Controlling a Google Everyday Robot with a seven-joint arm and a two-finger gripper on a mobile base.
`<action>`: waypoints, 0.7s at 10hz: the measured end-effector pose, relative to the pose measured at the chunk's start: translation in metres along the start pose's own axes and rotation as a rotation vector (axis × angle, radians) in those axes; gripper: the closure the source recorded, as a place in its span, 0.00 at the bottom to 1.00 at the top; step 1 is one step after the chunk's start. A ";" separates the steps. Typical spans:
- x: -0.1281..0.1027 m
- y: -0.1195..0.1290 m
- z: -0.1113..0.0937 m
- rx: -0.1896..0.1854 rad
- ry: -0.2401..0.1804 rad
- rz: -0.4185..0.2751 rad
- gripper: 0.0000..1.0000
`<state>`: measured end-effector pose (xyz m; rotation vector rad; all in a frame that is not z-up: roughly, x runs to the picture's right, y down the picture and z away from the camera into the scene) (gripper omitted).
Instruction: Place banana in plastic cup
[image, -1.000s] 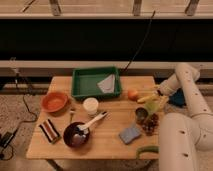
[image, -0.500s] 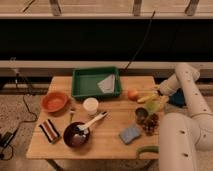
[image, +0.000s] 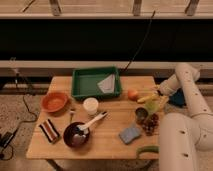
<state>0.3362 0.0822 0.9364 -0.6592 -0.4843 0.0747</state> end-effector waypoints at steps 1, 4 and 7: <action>0.000 0.000 -0.001 0.023 -0.003 0.022 0.20; -0.004 0.021 -0.004 0.101 -0.019 0.112 0.20; 0.003 0.032 -0.002 0.126 -0.059 0.193 0.20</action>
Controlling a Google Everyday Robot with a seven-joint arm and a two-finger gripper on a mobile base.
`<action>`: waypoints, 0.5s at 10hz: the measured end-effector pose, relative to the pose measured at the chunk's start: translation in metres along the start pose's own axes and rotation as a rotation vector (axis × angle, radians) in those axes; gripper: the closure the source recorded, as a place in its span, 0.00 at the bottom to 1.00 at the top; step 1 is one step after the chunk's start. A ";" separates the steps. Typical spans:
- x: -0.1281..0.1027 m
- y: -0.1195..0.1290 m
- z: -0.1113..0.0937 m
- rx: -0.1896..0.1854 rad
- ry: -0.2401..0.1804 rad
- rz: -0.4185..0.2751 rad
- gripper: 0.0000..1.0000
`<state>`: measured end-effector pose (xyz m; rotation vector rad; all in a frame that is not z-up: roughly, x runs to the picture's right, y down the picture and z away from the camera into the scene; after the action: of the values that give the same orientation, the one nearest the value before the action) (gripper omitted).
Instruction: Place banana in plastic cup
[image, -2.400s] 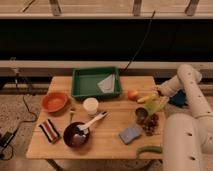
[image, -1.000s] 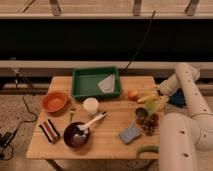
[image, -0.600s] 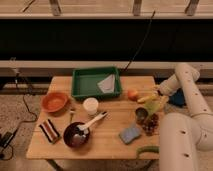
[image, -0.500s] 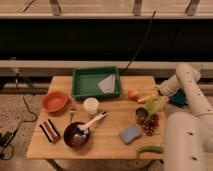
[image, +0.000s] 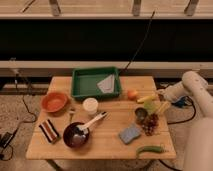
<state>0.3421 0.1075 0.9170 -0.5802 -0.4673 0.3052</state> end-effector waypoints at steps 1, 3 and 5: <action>-0.001 -0.003 0.002 0.009 -0.008 0.012 0.20; 0.011 -0.008 0.004 0.027 -0.018 0.061 0.20; 0.016 -0.015 0.008 0.036 -0.020 0.083 0.20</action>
<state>0.3540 0.1056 0.9364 -0.5632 -0.4567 0.3975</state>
